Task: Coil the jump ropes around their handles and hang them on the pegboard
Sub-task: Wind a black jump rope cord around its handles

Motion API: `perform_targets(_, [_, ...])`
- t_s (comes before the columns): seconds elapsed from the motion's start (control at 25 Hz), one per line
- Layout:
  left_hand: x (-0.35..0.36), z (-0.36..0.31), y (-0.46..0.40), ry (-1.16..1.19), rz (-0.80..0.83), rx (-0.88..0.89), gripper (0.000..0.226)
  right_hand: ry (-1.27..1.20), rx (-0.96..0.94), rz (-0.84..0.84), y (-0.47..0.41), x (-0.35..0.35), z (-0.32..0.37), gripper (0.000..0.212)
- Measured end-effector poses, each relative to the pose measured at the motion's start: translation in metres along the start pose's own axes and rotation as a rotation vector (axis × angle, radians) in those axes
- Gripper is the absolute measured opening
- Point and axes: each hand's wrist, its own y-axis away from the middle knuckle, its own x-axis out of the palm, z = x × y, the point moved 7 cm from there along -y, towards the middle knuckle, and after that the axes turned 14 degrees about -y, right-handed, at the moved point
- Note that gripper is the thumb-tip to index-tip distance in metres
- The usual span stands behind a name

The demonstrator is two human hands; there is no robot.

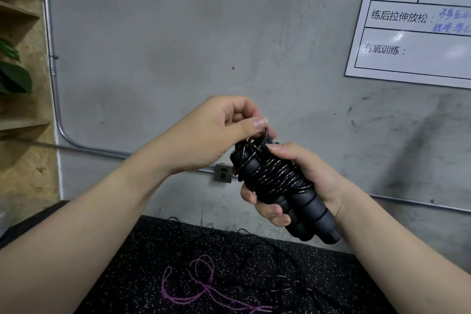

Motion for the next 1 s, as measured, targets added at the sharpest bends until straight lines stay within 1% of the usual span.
perform_targets(0.12, [0.009,0.004,0.007,-0.003,-0.051,-0.081,0.015,0.043,0.014,-0.065,0.005,0.004,-0.009,0.049])
perform_targets(0.24, [0.019,0.010,0.020,0.056,-0.064,-0.181,0.016,0.127,0.012,-0.178,0.012,0.004,-0.018,0.060])
perform_targets(0.36, [0.028,0.009,0.033,0.126,-0.021,-0.215,0.015,0.113,-0.019,-0.200,0.022,0.003,-0.031,0.062])
perform_targets(0.44, [0.037,0.013,0.043,0.178,0.011,-0.240,0.021,0.082,-0.032,-0.206,0.029,0.001,-0.044,0.066])
perform_targets(0.56, [0.053,0.038,0.059,0.161,-0.015,-0.359,0.030,0.049,-0.061,-0.248,0.035,-0.008,-0.067,0.080])
perform_targets(0.6, [0.059,0.048,0.067,0.154,-0.033,-0.419,0.032,0.051,-0.084,-0.282,0.036,-0.014,-0.072,0.080])
perform_targets(0.64, [0.067,0.058,0.077,0.157,-0.050,-0.480,0.035,0.064,-0.109,-0.320,0.037,-0.021,-0.079,0.074])
perform_targets(0.72, [0.083,0.076,0.102,0.131,-0.044,-0.557,0.041,0.156,-0.157,-0.399,0.038,-0.032,-0.091,0.045])
perform_targets(0.76, [0.094,0.084,0.117,0.088,-0.014,-0.578,0.046,0.195,-0.169,-0.455,0.039,-0.038,-0.100,0.034])
perform_targets(0.8, [0.104,0.092,0.131,0.039,0.017,-0.593,0.050,0.211,-0.174,-0.510,0.040,-0.044,-0.110,0.031])
perform_targets(0.84, [0.114,0.100,0.145,0.001,0.045,-0.613,0.048,0.228,-0.163,-0.557,0.040,-0.052,-0.123,0.033])
perform_targets(0.96, [0.143,0.120,0.178,0.057,0.119,-0.670,0.019,0.273,-0.107,-0.620,0.040,-0.069,-0.165,0.039])
perform_targets(1.0, [0.152,0.127,0.186,0.064,0.155,-0.679,0.018,0.272,-0.082,-0.635,0.040,-0.075,-0.179,0.040])
